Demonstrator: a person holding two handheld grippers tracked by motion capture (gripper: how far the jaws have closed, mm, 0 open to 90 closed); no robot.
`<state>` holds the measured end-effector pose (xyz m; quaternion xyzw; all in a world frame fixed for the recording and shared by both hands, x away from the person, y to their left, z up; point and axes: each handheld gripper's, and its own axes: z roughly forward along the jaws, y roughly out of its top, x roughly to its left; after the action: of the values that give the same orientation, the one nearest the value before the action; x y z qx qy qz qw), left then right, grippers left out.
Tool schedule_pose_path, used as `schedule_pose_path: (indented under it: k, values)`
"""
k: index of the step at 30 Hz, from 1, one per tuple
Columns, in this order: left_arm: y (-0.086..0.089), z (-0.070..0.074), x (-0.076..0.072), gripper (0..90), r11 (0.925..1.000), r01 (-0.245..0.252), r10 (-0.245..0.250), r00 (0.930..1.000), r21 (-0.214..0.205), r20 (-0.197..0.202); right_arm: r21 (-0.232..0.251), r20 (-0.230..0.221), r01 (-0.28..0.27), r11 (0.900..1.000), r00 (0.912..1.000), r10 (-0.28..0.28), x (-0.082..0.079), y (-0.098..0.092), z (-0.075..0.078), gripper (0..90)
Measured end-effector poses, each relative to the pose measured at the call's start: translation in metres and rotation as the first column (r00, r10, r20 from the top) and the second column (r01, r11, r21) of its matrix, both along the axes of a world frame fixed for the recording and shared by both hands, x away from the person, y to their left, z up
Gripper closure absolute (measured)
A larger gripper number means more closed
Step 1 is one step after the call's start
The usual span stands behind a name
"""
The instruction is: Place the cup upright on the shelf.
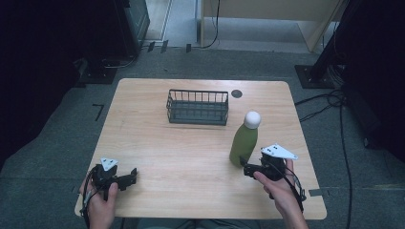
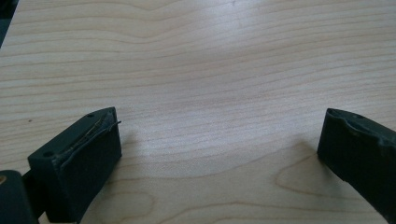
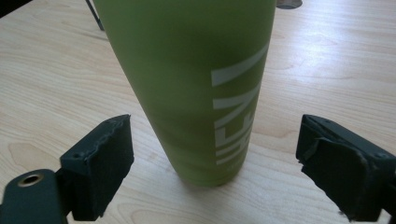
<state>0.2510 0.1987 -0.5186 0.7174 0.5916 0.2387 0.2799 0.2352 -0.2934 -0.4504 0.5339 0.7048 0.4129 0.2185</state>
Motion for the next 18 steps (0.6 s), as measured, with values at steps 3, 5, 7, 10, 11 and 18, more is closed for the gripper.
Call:
schedule_pose_path:
  k: [3,5,7,10,11,18]
  values:
    - [0.000,0.000,0.000,0.0,1.0000,0.000,0.000,1.0000,0.000,0.000,0.009,0.003,-0.001,1.0000,1.0000,0.001,0.002,0.001,0.002,12.9]
    - [0.000,0.000,0.000,0.0,1.0000,0.000,0.000,1.0000,0.000,0.000,0.015,0.007,-0.003,0.9999,1.0000,0.003,0.004,0.002,0.002,13.5]
    - [0.000,0.000,0.000,0.0,1.0000,0.000,0.000,1.0000,0.000,0.000,0.016,0.009,-0.004,0.9999,1.0000,0.004,0.005,0.003,0.003,13.7]
    - [0.000,0.000,0.000,0.0,1.0000,0.000,0.000,1.0000,0.000,0.000,0.021,0.010,-0.007,0.9998,0.9999,0.006,0.007,0.005,0.004,14.1]
    - [0.000,0.000,0.000,0.0,1.0000,0.000,0.000,1.0000,0.000,0.000,0.021,0.011,-0.007,0.9998,0.9999,0.007,0.008,0.006,0.004,14.2]
    - [0.000,0.000,0.000,0.0,1.0000,0.000,0.000,1.0000,0.000,0.000,0.027,0.016,-0.004,0.9996,0.9999,0.004,0.014,0.009,0.005,15.4]
